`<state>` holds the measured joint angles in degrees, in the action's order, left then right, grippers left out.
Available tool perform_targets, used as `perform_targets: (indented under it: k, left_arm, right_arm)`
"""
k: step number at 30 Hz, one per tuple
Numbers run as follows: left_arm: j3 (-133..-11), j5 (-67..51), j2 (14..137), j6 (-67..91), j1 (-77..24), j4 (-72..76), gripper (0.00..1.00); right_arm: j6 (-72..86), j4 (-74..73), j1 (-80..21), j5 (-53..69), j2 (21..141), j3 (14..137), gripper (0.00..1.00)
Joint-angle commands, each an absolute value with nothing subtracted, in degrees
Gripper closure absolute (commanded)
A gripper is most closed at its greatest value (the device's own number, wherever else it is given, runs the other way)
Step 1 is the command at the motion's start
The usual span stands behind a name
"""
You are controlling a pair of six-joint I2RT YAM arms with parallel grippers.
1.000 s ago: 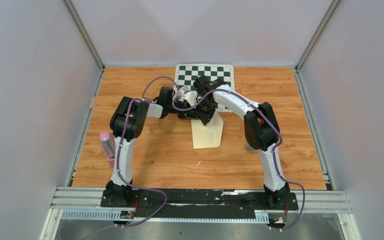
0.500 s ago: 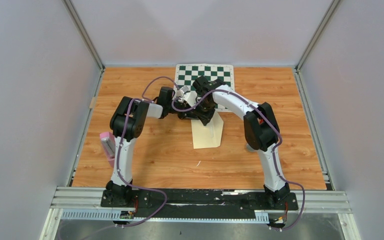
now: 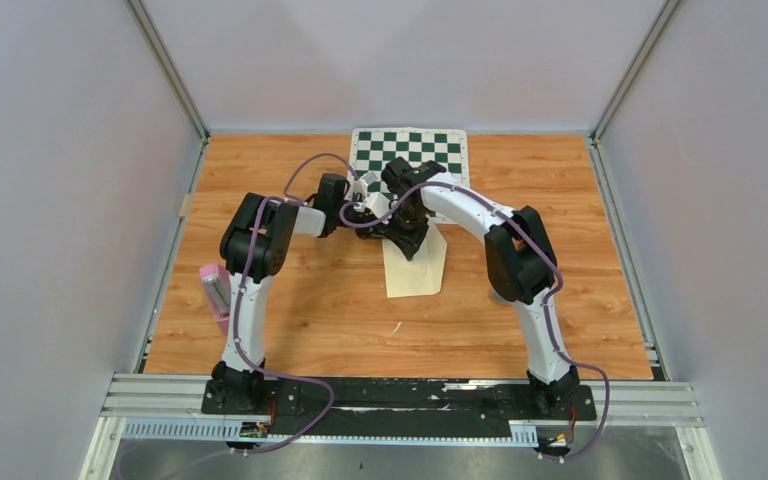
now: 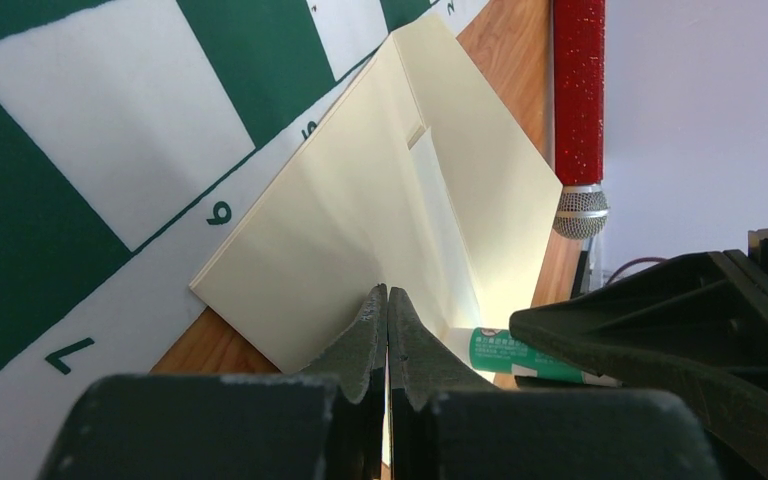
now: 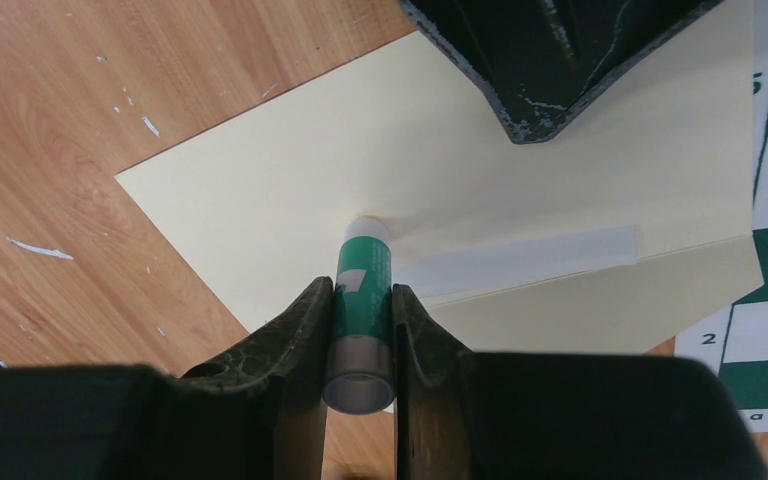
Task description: Place the letter into the envelope and seal it
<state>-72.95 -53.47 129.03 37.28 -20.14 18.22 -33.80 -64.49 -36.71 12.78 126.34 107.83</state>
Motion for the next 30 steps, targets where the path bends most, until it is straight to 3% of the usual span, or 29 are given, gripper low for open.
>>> perform_targets:
  k: [1,15,30]
  left_arm:
    - [-74.07,-50.63,130.99,36.29,-20.04,17.66,1.0]
    - [-73.58,-50.8,130.09,35.58,-20.04,17.59,1.0]
    - [-73.83,-51.37,130.46,35.6,-20.04,17.67,1.0]
  right_arm:
    - [-31.75,-67.9,-37.88,13.76,125.95,106.16,1.0]
    - [-29.22,-57.11,-37.53,1.37,127.38,107.38,1.0]
    - [-28.67,-51.91,-36.42,0.96,128.49,107.56,1.0]
